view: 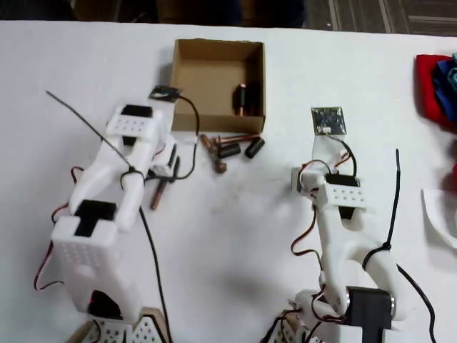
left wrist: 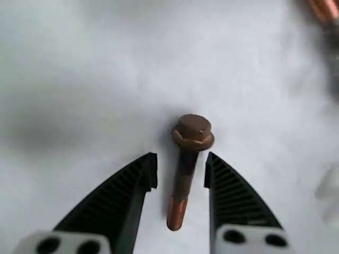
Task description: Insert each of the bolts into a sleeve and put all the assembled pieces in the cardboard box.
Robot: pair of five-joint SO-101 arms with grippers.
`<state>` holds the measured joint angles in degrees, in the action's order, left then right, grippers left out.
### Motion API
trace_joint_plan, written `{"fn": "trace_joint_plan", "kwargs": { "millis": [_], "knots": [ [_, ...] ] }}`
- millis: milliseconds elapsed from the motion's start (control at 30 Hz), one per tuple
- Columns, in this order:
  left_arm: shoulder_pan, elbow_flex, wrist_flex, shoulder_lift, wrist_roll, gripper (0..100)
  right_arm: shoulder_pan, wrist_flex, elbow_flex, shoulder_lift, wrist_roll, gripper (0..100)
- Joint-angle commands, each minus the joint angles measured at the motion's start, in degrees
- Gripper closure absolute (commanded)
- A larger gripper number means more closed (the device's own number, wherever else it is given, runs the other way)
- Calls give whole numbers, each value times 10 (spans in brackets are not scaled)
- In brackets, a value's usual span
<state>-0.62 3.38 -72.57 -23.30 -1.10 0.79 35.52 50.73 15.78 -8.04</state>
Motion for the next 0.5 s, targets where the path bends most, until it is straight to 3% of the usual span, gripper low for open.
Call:
{"fn": "trace_joint_plan", "kwargs": {
  "millis": [0, 300, 467],
  "knots": [
    [-1, -44, 3, -28, 11, 827, -6, -10, -3, 32, 4, 975],
    [5, -94, 2, -55, 11, 837, -7, -10, -3, 32, 4, 975],
    [38, -84, -15, -60, 10, 977, -7, -10, -3, 32, 4, 975]
  ]
}}
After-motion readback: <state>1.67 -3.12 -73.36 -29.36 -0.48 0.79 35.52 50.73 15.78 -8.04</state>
